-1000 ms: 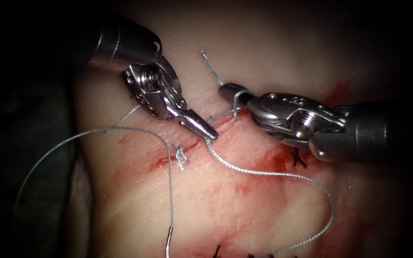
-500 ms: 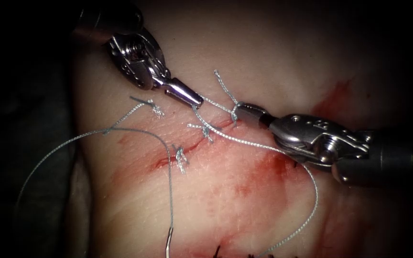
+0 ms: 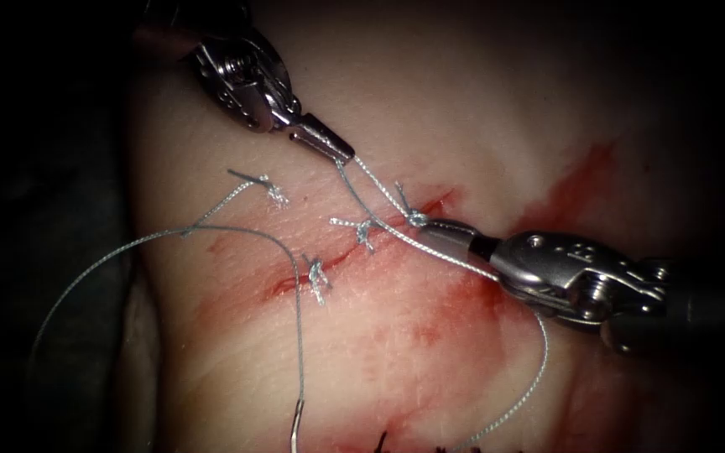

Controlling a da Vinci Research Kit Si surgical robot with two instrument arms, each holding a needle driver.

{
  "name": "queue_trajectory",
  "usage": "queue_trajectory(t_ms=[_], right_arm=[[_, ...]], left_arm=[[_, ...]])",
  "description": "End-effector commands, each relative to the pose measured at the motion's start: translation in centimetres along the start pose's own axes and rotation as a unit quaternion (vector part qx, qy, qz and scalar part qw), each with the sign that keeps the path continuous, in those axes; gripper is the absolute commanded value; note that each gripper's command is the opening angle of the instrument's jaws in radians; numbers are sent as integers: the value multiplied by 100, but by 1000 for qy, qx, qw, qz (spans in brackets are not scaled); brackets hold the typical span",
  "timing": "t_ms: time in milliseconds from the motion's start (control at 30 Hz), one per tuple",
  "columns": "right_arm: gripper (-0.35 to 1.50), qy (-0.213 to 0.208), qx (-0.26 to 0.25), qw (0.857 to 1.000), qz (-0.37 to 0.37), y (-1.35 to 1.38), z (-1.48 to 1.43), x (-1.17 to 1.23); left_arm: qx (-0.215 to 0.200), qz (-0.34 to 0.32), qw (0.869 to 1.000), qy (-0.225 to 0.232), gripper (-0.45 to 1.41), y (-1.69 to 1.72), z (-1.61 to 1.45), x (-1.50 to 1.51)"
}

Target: Wound Closure

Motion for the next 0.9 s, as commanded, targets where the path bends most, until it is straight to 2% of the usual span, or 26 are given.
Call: queue_trajectory(t_ms=[33, 200, 367, 433, 567, 767, 900], right_arm=[[-35, -2, 9, 1000, -17, 4, 4, -4], [-35, -11, 44, 996, -76, 8, -5, -8], [-35, -18, 135, 979, -152, 7, -9, -9], [-35, -17, 191, 954, -231, 9, -10, -7], [-35, -24, 239, 916, -321, 9, -10, -4], [-35, -48, 308, 830, -462, 9, -8, 3], [-35, -85, 327, 779, -529, 6, -10, 4]], left_arm=[[1, 2, 1000, -1, -45, 1, 3, 5], [29, 19, 999, -6, -45, 7, -4, 10], [66, 36, 997, -4, -45, 16, -9, 15], [109, 56, 992, -15, -45, 23, -14, 21], [130, 62, 989, -21, -45, 25, -18, 22], [160, 70, 984, -20, -45, 26, -19, 24], [168, 71, 983, -21, -45, 27, -21, 26]])
